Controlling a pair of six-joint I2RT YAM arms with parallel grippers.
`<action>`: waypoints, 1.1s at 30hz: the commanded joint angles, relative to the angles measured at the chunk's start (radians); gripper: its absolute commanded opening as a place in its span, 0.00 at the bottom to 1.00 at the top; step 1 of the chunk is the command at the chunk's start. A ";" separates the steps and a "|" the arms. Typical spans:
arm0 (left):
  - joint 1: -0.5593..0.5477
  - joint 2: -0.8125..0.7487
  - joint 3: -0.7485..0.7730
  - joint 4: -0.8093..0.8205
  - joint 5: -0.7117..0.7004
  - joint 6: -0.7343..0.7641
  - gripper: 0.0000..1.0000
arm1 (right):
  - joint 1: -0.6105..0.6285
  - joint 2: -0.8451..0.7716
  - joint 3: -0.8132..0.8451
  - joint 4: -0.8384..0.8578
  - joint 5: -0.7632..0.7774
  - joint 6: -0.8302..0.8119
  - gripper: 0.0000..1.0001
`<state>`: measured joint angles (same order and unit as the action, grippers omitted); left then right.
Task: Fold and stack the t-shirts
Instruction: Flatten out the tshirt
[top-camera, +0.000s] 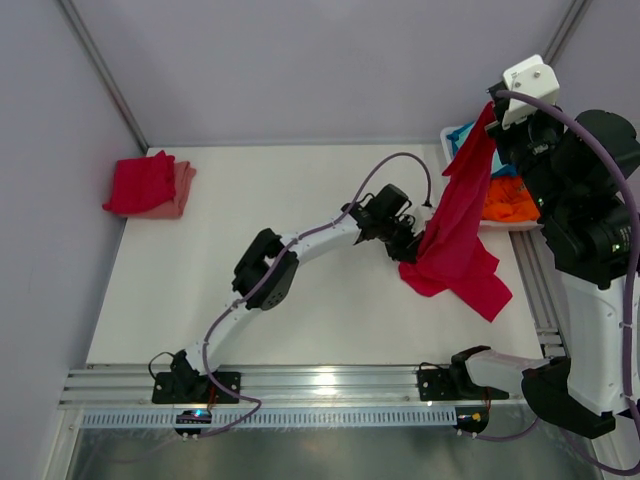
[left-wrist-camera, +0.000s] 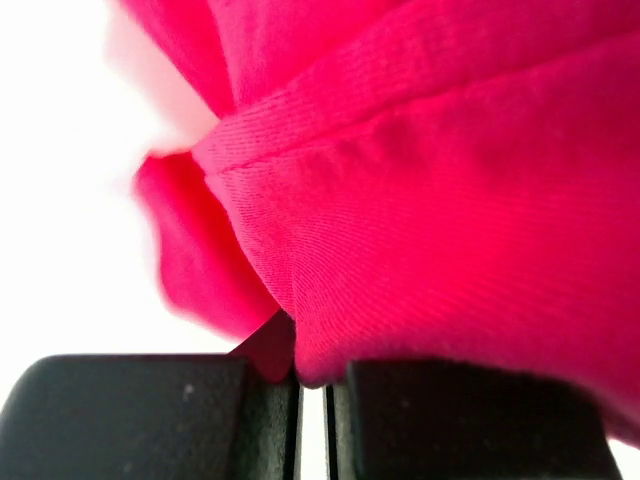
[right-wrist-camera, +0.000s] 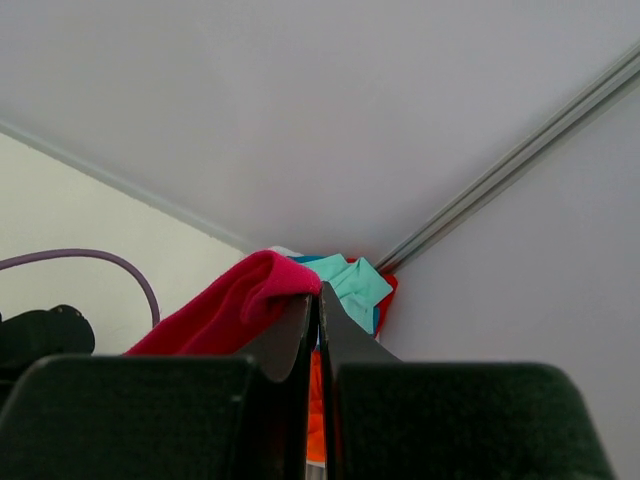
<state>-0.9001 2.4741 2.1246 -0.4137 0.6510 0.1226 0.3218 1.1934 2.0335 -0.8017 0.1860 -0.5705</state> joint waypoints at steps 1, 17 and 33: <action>0.024 -0.136 -0.089 -0.036 -0.238 0.095 0.00 | 0.003 -0.029 -0.018 0.065 0.027 -0.017 0.03; 0.305 -0.529 -0.316 -0.088 -0.968 0.245 0.00 | 0.003 -0.120 -0.307 0.140 0.069 -0.063 0.03; 0.333 -0.817 -0.353 -0.132 -1.404 0.523 0.00 | 0.003 -0.241 -0.795 0.378 0.081 -0.146 0.03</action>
<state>-0.5690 1.7348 1.7916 -0.5121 -0.6765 0.5922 0.3218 1.0126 1.2545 -0.5503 0.2344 -0.6804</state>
